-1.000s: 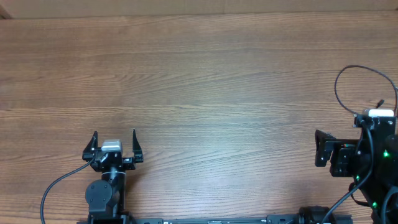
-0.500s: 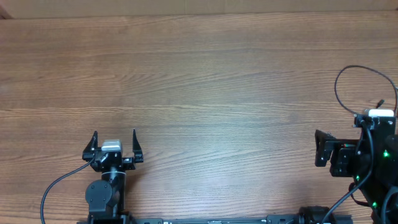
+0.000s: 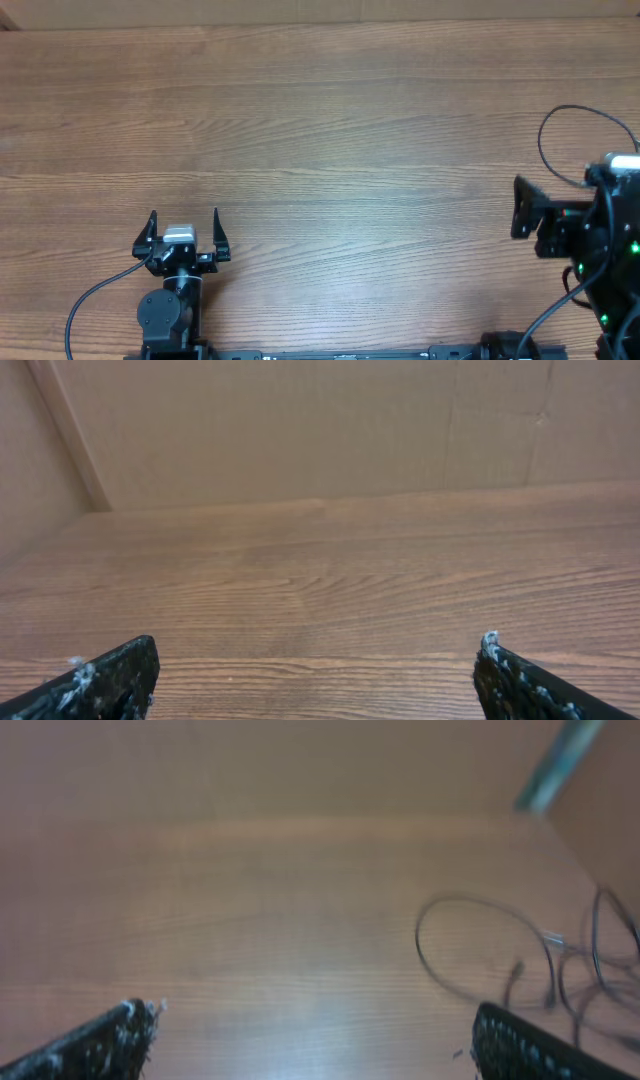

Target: Untangle cables

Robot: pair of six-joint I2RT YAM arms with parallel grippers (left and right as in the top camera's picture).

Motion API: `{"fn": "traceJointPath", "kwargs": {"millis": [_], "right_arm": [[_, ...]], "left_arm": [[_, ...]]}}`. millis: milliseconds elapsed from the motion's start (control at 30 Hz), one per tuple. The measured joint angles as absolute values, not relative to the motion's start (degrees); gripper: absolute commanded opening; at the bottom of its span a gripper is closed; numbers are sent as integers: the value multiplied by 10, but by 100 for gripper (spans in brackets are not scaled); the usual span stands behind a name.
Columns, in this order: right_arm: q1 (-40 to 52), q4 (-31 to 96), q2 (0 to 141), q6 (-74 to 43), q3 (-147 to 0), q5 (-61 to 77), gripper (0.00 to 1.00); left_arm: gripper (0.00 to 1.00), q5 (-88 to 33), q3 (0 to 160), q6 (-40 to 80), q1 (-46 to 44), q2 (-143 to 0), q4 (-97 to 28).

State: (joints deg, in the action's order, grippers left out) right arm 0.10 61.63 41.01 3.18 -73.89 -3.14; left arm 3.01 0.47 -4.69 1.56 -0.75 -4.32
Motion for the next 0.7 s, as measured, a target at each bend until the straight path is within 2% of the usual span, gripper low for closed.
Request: {"fn": "traceJointPath", "kwargs": {"millis": [133, 400, 533, 700], "right_arm": [[1, 464, 357, 32, -640, -9, 100], [1, 126, 203, 32, -324, 85, 100], [1, 40, 143, 32, -225, 108, 100], [1, 8, 104, 32, -163, 118, 100]], "left_arm": [[100, 30, 5, -47, 16, -8, -43], [100, 30, 5, -47, 16, -7, -43], [100, 30, 5, -47, 16, -8, -44], [99, 30, 5, -47, 16, -8, -43]]}}
